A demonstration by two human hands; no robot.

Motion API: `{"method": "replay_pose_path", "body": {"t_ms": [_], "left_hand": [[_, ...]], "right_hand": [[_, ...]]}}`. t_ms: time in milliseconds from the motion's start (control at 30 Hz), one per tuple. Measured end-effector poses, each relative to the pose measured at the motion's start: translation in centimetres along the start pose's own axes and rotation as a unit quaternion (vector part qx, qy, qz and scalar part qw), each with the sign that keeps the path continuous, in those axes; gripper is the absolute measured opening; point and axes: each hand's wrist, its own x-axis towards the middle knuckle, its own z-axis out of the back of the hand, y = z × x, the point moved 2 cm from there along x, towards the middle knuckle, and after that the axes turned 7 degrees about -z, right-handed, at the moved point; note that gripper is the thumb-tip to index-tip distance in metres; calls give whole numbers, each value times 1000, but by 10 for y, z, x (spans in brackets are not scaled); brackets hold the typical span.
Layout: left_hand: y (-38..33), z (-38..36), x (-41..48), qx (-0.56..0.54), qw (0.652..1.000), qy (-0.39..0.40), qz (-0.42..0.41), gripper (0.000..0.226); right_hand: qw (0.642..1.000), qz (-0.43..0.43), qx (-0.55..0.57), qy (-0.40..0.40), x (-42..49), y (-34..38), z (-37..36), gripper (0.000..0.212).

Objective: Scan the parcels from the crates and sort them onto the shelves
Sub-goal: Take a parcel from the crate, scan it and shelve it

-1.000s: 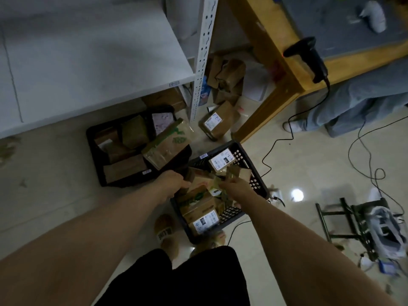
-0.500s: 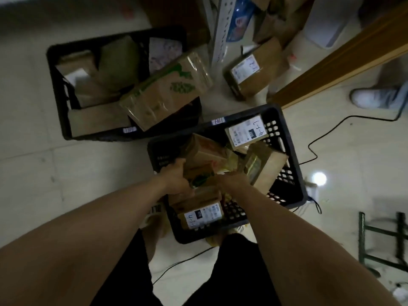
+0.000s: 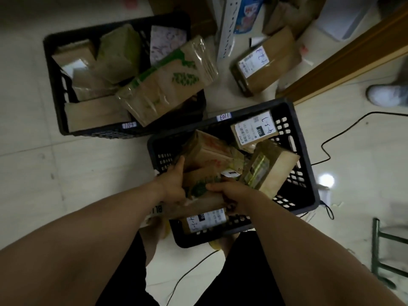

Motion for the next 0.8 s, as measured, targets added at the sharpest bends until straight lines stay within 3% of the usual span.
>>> {"method": "replay_pose_path", "body": {"t_ms": [67,200,267,367,467,567,633,800], "left_hand": [[-16,9,-25,-116,993,-9,-6,154],[-65,47,-98,-290,953,-87,20,111],[-93,75,-139,-355,927,-114,44,111],[-140,112,-205,-467,871,-145,37,91],[-189,137,-277,-525,841,-130,34,88],[-231,152,-338,-585,809,-54,-29,73],[-251,156,-371,-590,804,-34,-62,68],[-289,172,-425,-589,787,-92,-161,45]], "right_hand": [[1000,9,-17,-20,-41,7,0,39],[997,59,1,-56,-141,24,11,38],[992,107,16,-64,-198,35,21,38],[984,164,40,-65,-280,51,35,68],[969,238,42,-55,-360,66,50,97],[953,303,18,-21,-439,71,60,84],[942,334,-23,-8,-478,75,70,92],[922,385,-43,11,-558,87,71,96]]}}
